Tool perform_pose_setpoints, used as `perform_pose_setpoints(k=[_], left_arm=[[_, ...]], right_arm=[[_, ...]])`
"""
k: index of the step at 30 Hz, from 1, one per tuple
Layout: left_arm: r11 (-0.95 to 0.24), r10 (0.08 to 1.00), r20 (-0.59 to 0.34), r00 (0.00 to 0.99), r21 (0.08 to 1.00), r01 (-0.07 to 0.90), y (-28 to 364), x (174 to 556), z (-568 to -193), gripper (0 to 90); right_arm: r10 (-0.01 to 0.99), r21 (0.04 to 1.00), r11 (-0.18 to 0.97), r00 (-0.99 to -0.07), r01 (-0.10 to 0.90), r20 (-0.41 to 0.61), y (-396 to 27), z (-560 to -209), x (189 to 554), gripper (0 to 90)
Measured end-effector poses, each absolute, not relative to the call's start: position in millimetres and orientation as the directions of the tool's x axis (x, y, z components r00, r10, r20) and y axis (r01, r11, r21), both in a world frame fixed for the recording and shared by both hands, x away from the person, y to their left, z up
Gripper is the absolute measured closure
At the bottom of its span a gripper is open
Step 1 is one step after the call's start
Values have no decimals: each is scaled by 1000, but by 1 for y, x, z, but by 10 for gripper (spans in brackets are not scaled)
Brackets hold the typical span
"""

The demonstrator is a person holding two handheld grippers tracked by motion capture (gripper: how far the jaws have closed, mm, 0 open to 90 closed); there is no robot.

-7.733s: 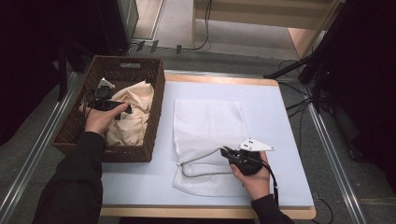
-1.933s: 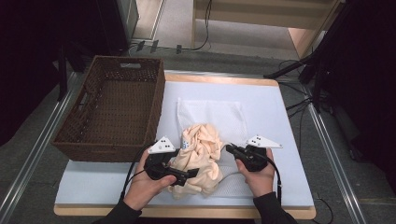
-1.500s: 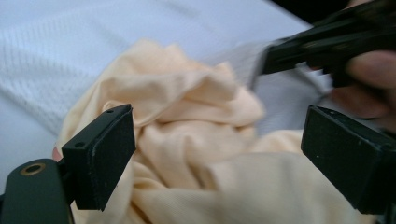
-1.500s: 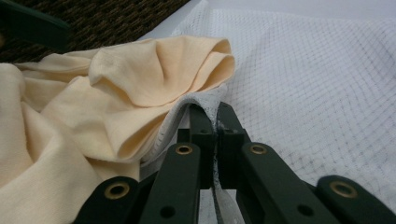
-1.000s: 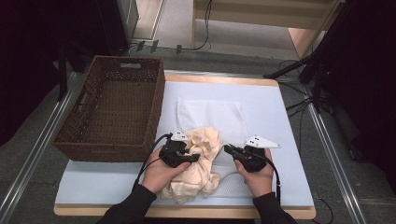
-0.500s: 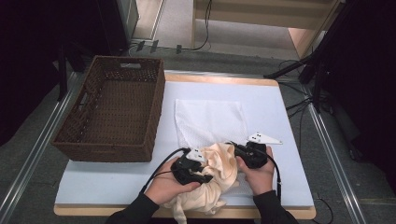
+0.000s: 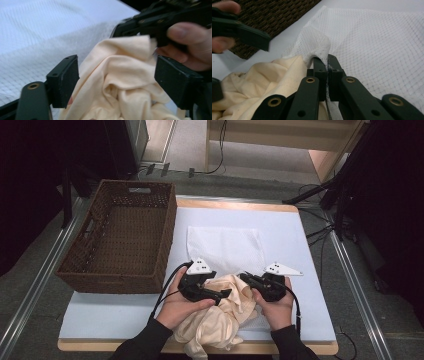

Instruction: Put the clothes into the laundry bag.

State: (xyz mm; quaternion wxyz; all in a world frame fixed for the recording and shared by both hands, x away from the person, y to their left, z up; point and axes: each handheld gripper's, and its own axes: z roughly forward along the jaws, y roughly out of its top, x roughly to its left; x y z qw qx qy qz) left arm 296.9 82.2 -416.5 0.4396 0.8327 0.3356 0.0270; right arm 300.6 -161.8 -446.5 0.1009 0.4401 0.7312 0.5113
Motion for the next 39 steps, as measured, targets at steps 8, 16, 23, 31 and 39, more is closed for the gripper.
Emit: perform_pose_setpoints(k=[8,16,23,31,39], left_arm=[[-571,501,-183,846,664,482,52,289,-438,332],[-585,599,-85,796,632,508,51,289,-439,761],[-447,764,-17,645,707,548,61,298,-438,752],[-364,649,-225,727,747,556,94,286,-420,377],[-478,662,-189,726,639,602,91,270,-449,293]], right_arm=[[743,838,97,-599,538,298,-161,-448,300,885],[733,847,94,-612,524,297,-161,-441,297,885],[728,856,135,-636,498,256,-152,-434,289,887],[741,845,120,-614,521,273,-157,-442,292,886],[727,843,133,-630,522,275,-149,-442,290,886]])
